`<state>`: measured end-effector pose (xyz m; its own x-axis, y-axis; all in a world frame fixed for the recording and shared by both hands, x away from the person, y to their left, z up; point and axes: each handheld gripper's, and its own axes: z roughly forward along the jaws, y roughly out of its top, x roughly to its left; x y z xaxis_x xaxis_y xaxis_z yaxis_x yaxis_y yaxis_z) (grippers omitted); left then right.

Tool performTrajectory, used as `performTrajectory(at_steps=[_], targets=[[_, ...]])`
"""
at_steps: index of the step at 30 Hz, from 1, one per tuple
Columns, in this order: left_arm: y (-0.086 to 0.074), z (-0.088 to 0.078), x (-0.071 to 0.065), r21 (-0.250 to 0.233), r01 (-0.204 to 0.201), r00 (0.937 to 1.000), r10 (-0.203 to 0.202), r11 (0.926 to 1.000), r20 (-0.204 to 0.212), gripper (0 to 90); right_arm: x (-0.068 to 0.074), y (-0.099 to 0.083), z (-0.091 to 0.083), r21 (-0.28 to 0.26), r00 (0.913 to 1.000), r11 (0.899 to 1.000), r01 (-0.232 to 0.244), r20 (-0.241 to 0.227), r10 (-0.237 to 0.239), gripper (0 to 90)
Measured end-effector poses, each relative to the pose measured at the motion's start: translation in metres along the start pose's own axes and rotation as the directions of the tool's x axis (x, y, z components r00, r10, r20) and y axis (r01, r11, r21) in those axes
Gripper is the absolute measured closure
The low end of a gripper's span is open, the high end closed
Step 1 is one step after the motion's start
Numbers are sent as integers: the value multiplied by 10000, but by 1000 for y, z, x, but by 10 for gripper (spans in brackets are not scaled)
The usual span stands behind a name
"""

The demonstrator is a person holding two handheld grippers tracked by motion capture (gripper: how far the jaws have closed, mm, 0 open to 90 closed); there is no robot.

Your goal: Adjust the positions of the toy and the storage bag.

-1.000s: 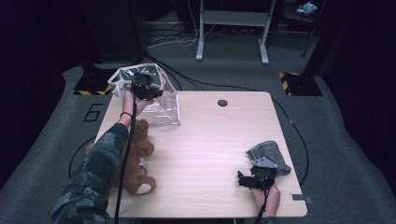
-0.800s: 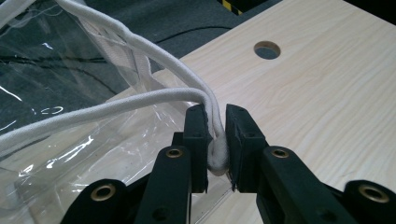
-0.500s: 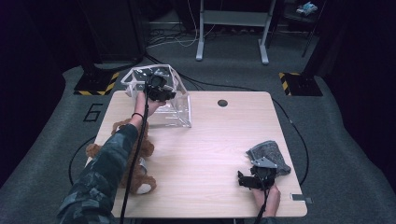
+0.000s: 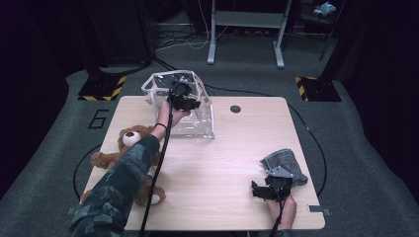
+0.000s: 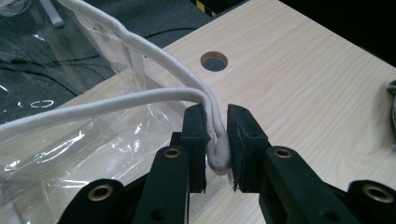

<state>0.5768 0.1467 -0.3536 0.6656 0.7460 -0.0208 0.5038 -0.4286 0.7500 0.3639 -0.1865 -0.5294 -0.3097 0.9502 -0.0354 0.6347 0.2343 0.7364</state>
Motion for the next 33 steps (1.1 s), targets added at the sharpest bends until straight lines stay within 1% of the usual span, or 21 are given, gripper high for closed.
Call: performTrajectory(at_steps=[3,4,5,7,10,11,14,15,16,17,18,21,23,24,25,26,27,29,31,32,33], targets=[[1,3,-8,-63,-49,9997,51,10000,251,767,0,0,0,19,10000,10000,-4,42,4,47],[1,3,-8,-63,-49,9997,51,10000,251,767,0,0,0,19,10000,10000,-4,42,4,47],[3,4,-13,-24,-148,9994,149,9999,316,766,0,0,0,29,10000,10000,-20,46,20,47],[4,5,-18,15,-239,9990,239,9997,387,765,0,0,0,24,10000,10000,-3,48,3,47],[6,7,-22,-6,-252,9986,252,9997,470,761,0,0,0,24,10000,10000,-6,45,5,48],[7,9,-27,-25,-233,9985,234,9997,498,758,0,0,0,55,10000,10000,-26,79,25,48],[8,11,-29,-53,-307,9979,309,9995,571,741,0,0,0,40,10000,10000,-57,45,57,48],[8,10,-29,-47,-299,9974,301,9995,659,710,0,0,0,50,10000,10000,-66,43,65,48],[7,9,-27,-59,-298,9969,302,9995,727,681,0,0,0,55,10000,10000,-75,39,75,48],[7,7,-24,-107,-260,9971,267,9996,717,611,0,0,0,53,10000,10000,-76,33,76,49],[7,5,-21,-284,-162,9962,186,9995,855,546,0,0,0,50,10000,10000,-72,35,72,49],[4,-6,-10,-642,194,9967,-142,9978,797,418,0,0,0,51,10000,10000,-69,38,69,49],[1,-14,-2,-725,378,9968,-325,9967,727,359,0,0,0,52,10000,10000,-68,37,67,49],[1,-14,-2,-725,378,9968,-325,9967,727,337,0,0,0,52,10000,10000,-68,37,67,49],[-3,-22,5,-835,513,9972,-465,9952,585,319,0,0,0,49,10000,10000,-62,38,62,49],[-3,-22,5,-835,513,9972,-465,9952,585,304,0,0,0,54,10000,10000,-70,33,70,49],[-8,-31,14,-925,590,9975,-550,9940,450,294,0,0,0,57,10000,10000,-68,17,68,49],[-15,-40,25,-982,770,9969,-750,9922,241,273,0,0,0,67,10000,10000,-18,25,18,49],[-20,-45,33,-982,1000,9950,-996,9901,90,256,0,0,0,81,10000,10000,-9,-54,9,50],[-23,-49,38,-967,1025,9947,-1027,9900,32,244,0,1,0,124,9999,9999,-3,-130,4,49],[-26,-52,42,-969,1158,9931,-1172,9885,-88,229,-1,2,0,179,9996,9997,164,-212,-160,52]])
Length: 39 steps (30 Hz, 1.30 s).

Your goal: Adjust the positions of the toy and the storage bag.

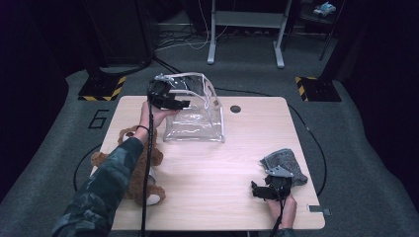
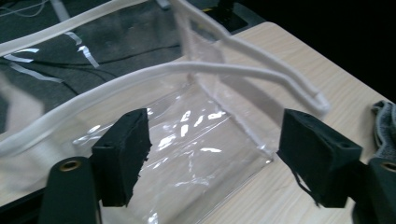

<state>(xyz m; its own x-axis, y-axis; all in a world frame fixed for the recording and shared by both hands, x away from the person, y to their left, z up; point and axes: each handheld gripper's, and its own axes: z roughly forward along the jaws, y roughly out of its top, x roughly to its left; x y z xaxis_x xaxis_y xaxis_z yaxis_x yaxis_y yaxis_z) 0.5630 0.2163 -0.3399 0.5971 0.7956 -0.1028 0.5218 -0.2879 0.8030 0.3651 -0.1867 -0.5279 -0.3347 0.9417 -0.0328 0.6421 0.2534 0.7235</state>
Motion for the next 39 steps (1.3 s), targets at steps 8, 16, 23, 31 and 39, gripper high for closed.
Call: performTrajectory(at_steps=[8,16,23,31,39], targets=[[-17,-18,45,115,788,9934,-775,9968,-840,174,22,40,-5,-514,9914,9967,628,-1117,-682,97],[-30,-9,61,531,1272,9884,-1221,9905,-904,316,45,98,11,-715,9780,9906,1164,-1653,-1268,145],[-30,6,62,961,1048,9902,-949,9898,-1026,381,67,148,36,-921,9675,9820,1647,-1784,-1790,224],[-30,22,59,1382,836,9923,-697,9869,-1024,499,87,198,57,-1305,9603,9742,1841,-1877,-2066,399],[-33,32,62,1614,828,9937,-692,9834,-877,683,94,223,69,-1551,9678,9717,1780,-1510,-2014,660]])
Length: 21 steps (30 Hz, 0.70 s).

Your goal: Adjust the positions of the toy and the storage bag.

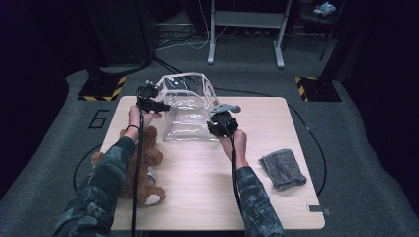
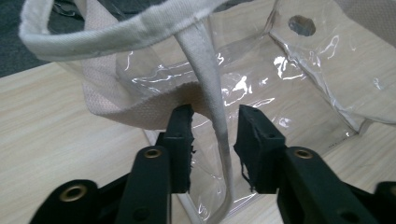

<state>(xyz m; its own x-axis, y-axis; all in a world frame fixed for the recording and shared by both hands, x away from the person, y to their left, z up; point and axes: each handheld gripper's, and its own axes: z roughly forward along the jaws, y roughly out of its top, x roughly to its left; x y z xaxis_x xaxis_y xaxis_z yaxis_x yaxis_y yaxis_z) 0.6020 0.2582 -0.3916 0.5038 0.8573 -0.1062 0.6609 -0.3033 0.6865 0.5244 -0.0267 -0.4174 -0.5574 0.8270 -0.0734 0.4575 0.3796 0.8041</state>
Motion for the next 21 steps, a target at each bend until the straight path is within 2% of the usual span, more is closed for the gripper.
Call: performTrajectory(at_steps=[2,3,5,7,8,11,16,18,19,21], targets=[[-1,1,2,-4,18,10000,-18,10000,6,714,0,3,2,40,9998,10000,-40,-175,41,722],[-1,2,3,-80,103,9999,-103,9999,38,733,1,5,4,61,9999,9999,109,-65,-109,759],[-2,2,6,-134,215,9995,-212,9997,238,770,2,6,5,-39,10000,10000,40,-27,-40,827],[-3,2,7,-184,315,9991,-309,9993,282,783,2,7,5,8,10000,10000,6,-21,-6,836],[-3,1,7,-145,427,9983,-421,9990,405,820,3,8,5,3,9997,9998,185,154,-185,846],[-4,-1,5,-142,403,9986,-397,9991,358,846,6,6,4,16,9995,10000,-76,318,76,855],[-5,-6,-3,20,409,9983,-409,9992,421,851,3,1,-6,-77,9997,9998,-161,156,162,857],[-6,-7,-10,33,201,9986,-203,9998,479,852,2,-3,-13,-34,9999,10000,-31,100,31,858],[-8,-7,-13,-1,32,9992,-32,10000,399,852,3,-5,-17,-9,9998,9998,-196,80,196,857],[-11,-8,-20,-27,-68,9985,70,10000,550,852,0,-10,-23,-42,10000,10000,11,64,-11,857]])
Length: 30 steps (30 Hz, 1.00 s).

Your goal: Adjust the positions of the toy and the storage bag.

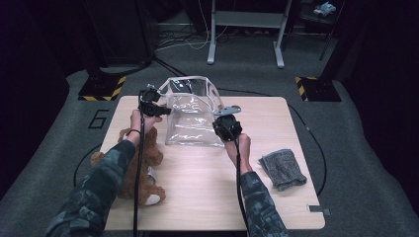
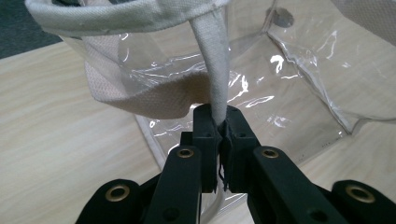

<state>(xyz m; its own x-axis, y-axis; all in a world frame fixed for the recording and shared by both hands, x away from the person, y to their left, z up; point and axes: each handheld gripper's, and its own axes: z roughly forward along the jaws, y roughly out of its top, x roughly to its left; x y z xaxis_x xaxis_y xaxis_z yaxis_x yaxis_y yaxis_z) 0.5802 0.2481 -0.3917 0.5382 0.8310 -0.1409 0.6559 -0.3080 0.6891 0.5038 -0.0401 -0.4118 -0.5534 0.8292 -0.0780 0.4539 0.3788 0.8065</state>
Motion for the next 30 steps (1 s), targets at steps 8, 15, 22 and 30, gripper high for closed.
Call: performTrajectory(at_steps=[8,15,22,30], targets=[[-15,-8,-26,-17,210,9977,-208,9998,645,850,-5,-23,-29,-37,9988,9991,-432,-217,431,857],[-26,-15,-47,142,-17,9947,2,9999,1027,839,-5,-38,-48,-54,9995,9998,-178,-257,176,856],[-27,-28,-51,26,-126,9944,123,9999,1045,509,-13,-45,-65,59,9964,9980,-625,-576,628,687],[-7,-59,-31,-950,351,9960,-270,9949,857,285,-19,-20,-89,-480,9972,9976,-507,-577,480,541]])
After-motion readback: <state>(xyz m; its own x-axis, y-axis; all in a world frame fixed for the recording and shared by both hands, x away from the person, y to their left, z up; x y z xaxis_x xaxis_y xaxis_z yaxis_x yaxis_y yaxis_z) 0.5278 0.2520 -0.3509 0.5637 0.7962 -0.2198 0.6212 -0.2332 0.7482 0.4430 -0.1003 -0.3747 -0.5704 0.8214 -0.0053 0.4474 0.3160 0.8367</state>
